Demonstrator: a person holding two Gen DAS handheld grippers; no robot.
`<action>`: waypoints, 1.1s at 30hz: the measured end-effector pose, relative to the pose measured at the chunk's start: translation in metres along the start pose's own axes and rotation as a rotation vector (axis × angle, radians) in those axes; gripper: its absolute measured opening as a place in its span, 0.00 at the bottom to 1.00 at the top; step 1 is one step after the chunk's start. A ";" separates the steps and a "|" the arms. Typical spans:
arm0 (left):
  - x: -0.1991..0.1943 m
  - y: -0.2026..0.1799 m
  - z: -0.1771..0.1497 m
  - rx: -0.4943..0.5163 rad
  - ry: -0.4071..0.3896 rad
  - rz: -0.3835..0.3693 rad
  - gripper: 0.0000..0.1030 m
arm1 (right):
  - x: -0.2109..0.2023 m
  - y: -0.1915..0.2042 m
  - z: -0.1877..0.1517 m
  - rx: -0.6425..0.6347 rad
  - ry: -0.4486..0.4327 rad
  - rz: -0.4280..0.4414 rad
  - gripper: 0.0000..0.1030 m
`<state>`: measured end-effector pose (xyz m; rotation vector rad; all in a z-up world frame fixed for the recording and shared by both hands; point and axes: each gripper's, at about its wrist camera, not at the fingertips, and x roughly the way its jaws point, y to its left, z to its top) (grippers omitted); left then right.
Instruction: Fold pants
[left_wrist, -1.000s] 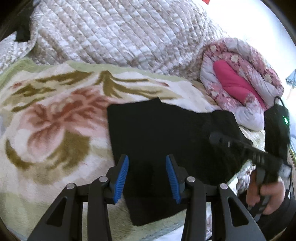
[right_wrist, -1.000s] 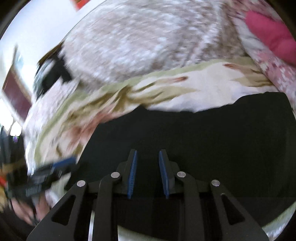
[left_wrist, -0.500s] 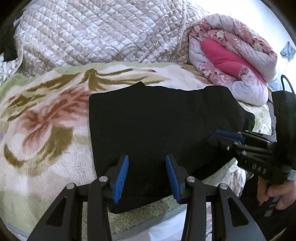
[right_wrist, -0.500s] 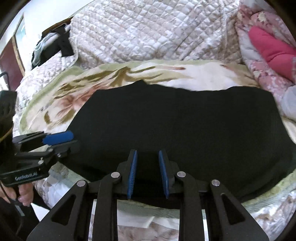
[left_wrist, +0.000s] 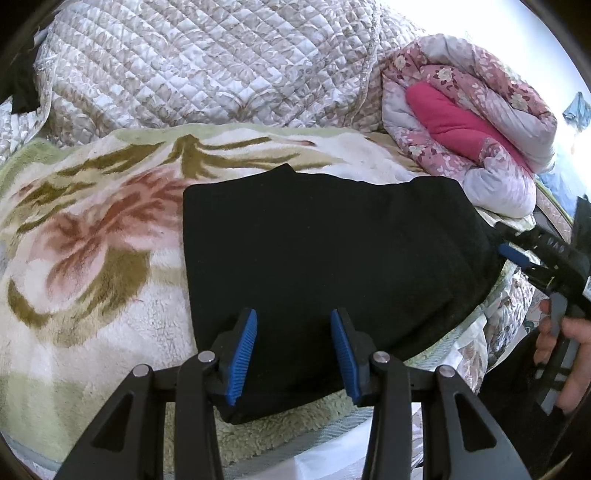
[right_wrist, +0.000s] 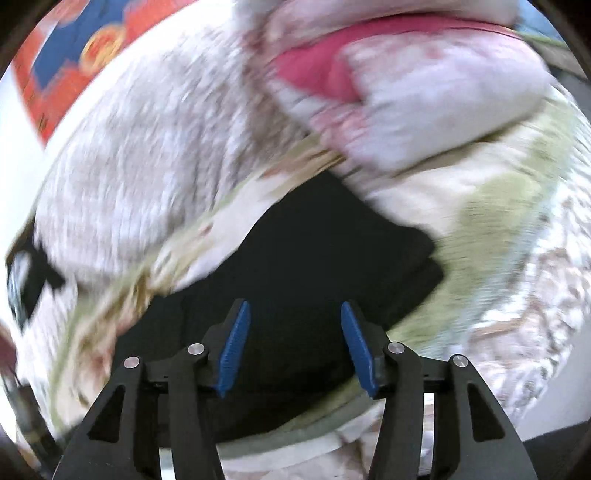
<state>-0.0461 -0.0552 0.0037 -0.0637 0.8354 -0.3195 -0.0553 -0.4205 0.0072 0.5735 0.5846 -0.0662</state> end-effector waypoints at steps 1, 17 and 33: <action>0.000 0.000 0.000 -0.003 -0.001 -0.001 0.43 | -0.001 -0.004 0.001 0.023 -0.009 0.013 0.51; 0.002 0.001 0.001 -0.010 0.000 -0.002 0.43 | 0.020 -0.042 0.011 0.270 0.005 0.029 0.64; -0.001 0.008 0.005 -0.044 -0.001 -0.009 0.43 | 0.028 -0.002 0.038 0.106 0.050 0.054 0.21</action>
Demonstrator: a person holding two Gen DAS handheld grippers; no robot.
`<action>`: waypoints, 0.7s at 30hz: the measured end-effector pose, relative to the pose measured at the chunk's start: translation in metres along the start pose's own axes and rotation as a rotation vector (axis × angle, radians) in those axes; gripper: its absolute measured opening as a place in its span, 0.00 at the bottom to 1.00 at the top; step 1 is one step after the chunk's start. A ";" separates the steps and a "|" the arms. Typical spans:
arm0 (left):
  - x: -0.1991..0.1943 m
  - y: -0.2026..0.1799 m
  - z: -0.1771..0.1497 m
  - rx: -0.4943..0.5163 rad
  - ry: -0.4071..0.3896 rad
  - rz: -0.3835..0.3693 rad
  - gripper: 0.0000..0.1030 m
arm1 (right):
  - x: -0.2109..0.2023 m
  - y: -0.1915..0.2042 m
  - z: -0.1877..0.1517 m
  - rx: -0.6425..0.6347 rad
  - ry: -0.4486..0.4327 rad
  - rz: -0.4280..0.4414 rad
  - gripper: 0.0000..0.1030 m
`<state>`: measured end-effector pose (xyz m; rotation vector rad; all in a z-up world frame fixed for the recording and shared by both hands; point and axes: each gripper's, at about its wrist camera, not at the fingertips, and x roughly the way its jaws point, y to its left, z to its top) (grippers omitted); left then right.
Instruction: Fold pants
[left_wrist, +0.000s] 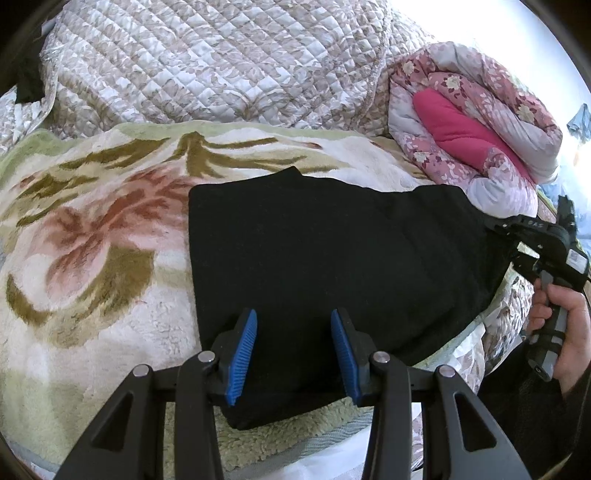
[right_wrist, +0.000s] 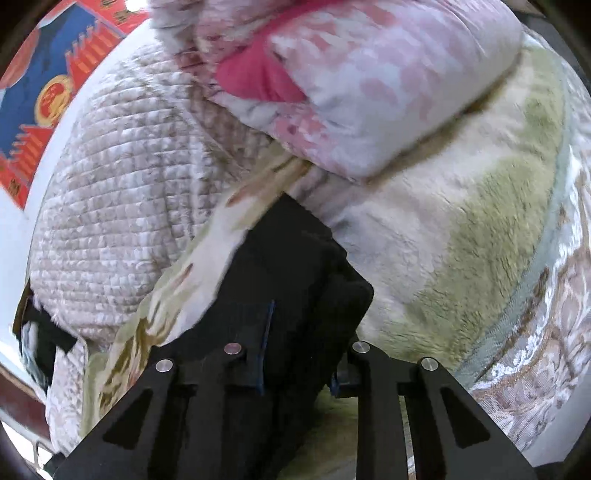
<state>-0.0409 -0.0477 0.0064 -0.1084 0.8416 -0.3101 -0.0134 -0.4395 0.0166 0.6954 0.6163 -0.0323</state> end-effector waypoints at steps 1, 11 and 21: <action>-0.001 0.001 0.001 -0.004 -0.002 0.003 0.43 | -0.004 0.008 0.002 -0.031 -0.008 0.012 0.21; -0.019 0.034 0.016 -0.089 -0.050 0.081 0.43 | -0.013 0.127 -0.011 -0.339 0.042 0.211 0.21; -0.033 0.085 0.020 -0.242 -0.069 0.163 0.43 | 0.037 0.206 -0.121 -0.652 0.298 0.320 0.21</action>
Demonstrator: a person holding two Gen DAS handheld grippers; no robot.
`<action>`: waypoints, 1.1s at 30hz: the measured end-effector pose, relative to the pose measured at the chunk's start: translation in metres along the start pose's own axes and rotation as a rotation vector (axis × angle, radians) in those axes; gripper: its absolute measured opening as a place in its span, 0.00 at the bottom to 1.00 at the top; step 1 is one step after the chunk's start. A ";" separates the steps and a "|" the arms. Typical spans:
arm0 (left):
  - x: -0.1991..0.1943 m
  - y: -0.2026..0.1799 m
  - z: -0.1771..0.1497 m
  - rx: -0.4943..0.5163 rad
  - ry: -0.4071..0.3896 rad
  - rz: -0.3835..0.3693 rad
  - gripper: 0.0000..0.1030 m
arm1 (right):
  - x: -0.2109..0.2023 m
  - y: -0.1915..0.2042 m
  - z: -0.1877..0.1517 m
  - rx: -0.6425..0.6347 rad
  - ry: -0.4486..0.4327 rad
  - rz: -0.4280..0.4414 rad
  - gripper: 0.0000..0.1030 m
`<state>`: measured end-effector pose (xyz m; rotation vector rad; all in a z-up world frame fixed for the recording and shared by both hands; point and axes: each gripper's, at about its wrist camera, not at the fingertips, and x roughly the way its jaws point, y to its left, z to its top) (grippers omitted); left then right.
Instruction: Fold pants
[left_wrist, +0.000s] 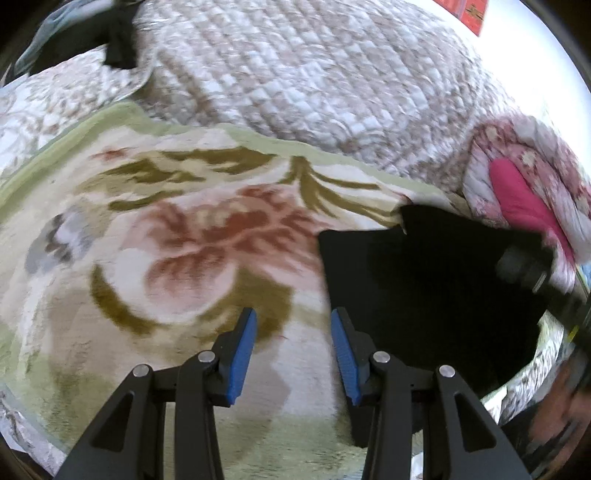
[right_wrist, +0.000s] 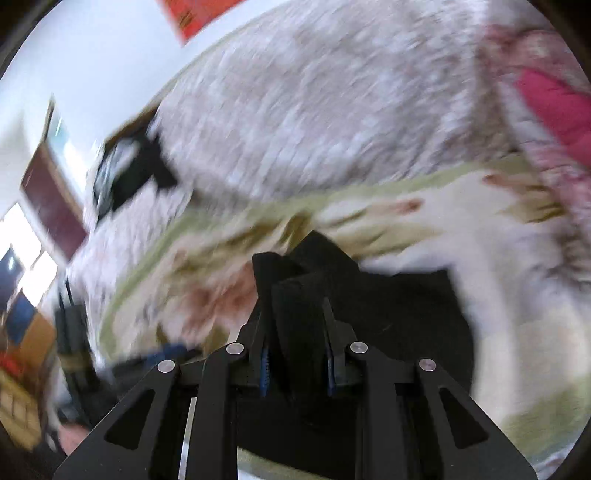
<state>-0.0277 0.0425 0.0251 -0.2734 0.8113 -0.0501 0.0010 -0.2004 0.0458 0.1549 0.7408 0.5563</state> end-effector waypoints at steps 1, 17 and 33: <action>-0.001 0.003 0.001 -0.010 -0.004 0.002 0.43 | 0.010 0.004 -0.007 -0.018 0.030 0.005 0.21; -0.010 0.010 0.006 -0.039 -0.029 -0.011 0.43 | 0.040 0.030 -0.044 -0.163 0.082 0.021 0.23; -0.008 0.003 0.004 -0.004 -0.028 -0.049 0.43 | -0.002 -0.001 -0.039 -0.103 0.120 0.010 0.36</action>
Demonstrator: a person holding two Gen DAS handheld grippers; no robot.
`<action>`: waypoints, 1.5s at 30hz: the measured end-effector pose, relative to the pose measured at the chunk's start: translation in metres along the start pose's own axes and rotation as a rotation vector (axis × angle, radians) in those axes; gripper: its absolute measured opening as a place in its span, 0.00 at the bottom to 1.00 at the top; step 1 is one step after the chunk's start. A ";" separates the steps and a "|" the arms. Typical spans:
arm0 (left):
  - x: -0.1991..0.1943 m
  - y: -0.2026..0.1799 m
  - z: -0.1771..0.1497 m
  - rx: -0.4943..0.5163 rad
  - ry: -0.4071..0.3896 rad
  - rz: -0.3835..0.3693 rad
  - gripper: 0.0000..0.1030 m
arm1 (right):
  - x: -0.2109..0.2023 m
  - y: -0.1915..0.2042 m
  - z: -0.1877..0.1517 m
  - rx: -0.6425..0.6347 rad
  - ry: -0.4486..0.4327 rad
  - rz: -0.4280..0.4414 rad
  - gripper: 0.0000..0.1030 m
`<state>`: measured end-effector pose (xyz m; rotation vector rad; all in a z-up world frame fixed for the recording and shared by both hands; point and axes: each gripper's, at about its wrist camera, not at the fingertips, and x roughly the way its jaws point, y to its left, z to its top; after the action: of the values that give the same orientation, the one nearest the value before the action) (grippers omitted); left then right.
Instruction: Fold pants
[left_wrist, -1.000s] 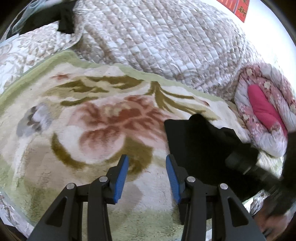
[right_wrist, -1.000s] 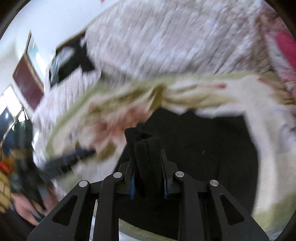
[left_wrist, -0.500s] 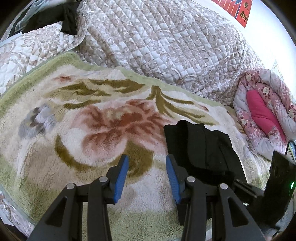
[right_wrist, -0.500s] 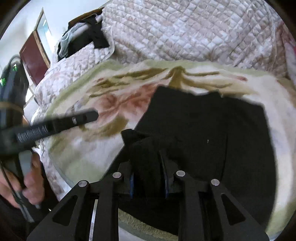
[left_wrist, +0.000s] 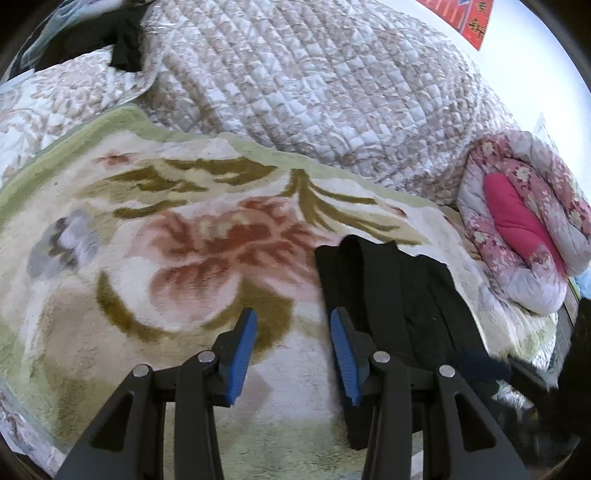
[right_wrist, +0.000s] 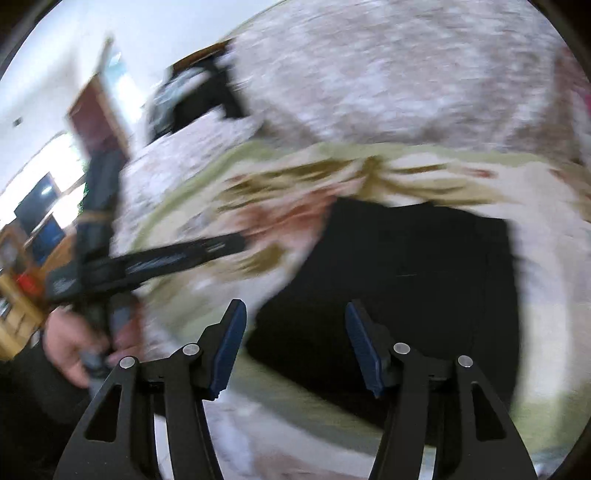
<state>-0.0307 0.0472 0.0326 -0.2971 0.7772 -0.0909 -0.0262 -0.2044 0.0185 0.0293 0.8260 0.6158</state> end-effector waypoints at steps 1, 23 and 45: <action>0.001 -0.004 0.000 0.009 0.001 -0.007 0.43 | 0.010 -0.010 0.001 0.013 0.072 -0.030 0.23; 0.097 -0.084 0.026 0.304 0.084 -0.062 0.47 | 0.057 -0.133 0.073 0.219 0.048 -0.102 0.06; 0.005 -0.092 -0.037 0.381 0.026 -0.149 0.47 | -0.017 -0.032 -0.026 -0.002 -0.042 -0.064 0.24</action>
<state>-0.0505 -0.0501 0.0323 0.0090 0.7463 -0.3790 -0.0371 -0.2446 0.0040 0.0146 0.7826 0.5542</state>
